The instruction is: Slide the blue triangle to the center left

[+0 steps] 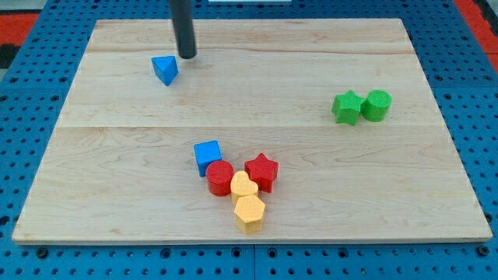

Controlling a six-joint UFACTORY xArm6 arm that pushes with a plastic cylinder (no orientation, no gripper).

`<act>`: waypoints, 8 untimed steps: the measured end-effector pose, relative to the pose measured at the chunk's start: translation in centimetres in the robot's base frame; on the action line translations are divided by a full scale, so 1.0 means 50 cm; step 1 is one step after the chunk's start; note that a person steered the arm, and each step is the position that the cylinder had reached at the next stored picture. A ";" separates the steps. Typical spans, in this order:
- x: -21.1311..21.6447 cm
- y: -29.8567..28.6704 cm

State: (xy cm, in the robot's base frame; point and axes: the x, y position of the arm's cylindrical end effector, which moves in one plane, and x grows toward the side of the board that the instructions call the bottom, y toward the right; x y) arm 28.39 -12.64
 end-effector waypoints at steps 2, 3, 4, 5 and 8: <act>0.048 -0.036; 0.051 0.091; 0.078 0.103; 0.094 0.043; 0.122 -0.121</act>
State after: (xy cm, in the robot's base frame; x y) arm 34.50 -18.70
